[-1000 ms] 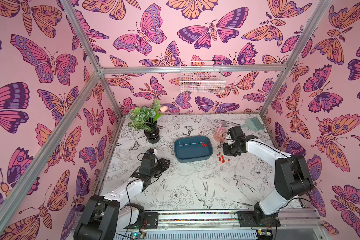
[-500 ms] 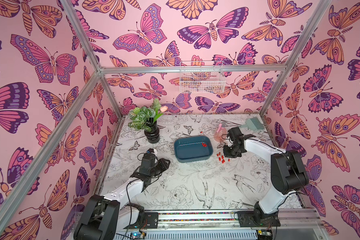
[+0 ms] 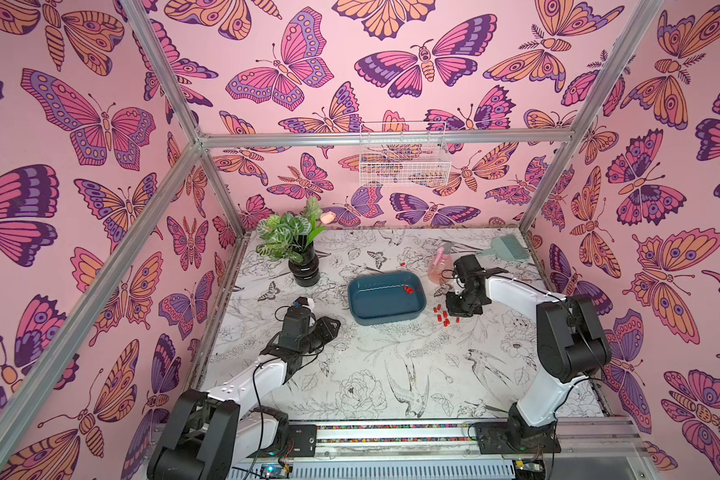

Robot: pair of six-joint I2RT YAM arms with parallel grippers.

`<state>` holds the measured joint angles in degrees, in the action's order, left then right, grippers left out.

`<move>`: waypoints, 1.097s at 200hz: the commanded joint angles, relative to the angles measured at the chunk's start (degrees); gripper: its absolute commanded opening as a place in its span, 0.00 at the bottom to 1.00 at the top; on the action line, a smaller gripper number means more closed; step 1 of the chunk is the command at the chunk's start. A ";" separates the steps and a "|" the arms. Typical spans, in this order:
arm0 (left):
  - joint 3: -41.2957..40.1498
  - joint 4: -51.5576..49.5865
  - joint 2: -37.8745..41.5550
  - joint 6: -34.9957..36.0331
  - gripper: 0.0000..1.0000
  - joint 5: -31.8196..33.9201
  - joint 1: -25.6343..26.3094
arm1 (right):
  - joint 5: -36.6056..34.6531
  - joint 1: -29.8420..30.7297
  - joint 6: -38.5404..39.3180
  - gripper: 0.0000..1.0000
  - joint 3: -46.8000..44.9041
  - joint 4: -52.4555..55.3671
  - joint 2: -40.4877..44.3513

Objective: Take the screw protection sleeves out of the storage box
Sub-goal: Place the screw protection sleeve at the center of the board.

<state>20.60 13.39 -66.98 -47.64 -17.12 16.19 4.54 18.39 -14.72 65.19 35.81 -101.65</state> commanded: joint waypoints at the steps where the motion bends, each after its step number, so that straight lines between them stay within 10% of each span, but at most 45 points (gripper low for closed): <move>1: 0.67 -1.06 0.71 0.27 0.33 0.07 0.16 | -0.99 -0.44 0.62 0.16 1.69 1.80 -0.64; 219: 0.61 -2.17 2.02 0.26 0.33 0.08 0.10 | -1.28 -0.39 1.37 0.26 2.26 2.53 -1.63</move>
<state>20.60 11.92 -65.98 -47.64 -17.12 16.19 4.08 18.39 -13.52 66.26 37.17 -103.37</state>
